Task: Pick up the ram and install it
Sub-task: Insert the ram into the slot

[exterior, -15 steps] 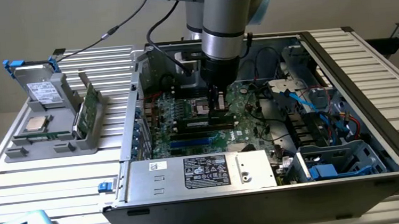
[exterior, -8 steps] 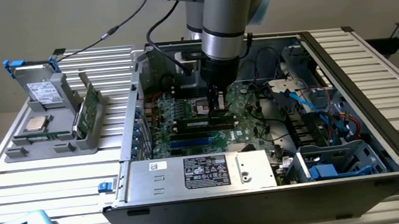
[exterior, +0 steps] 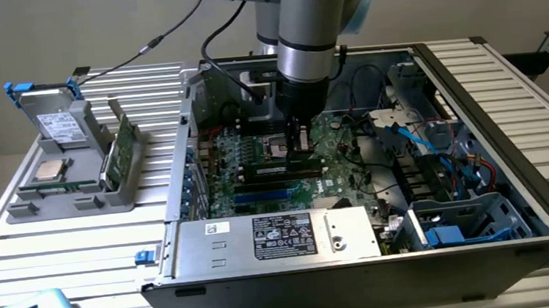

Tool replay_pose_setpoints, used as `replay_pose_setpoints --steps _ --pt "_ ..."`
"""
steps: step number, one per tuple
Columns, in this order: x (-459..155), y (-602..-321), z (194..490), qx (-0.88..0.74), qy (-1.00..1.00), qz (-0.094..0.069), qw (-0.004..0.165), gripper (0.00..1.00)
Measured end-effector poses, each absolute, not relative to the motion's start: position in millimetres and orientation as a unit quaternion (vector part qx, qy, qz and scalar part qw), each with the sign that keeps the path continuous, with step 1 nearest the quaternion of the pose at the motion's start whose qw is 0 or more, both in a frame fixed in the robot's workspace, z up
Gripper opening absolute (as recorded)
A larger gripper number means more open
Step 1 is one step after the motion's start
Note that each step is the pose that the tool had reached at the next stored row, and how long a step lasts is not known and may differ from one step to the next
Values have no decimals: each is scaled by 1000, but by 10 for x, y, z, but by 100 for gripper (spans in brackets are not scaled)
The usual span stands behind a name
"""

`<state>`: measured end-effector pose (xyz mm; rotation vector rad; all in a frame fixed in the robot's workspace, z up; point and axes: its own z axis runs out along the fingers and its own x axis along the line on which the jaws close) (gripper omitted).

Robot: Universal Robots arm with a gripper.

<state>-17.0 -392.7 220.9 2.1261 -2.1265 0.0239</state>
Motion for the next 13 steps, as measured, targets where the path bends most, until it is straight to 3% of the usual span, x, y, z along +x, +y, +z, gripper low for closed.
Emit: replay_pose_setpoints --steps 13 --pt "-170 -3927 2199 711 -700 8 67 14"
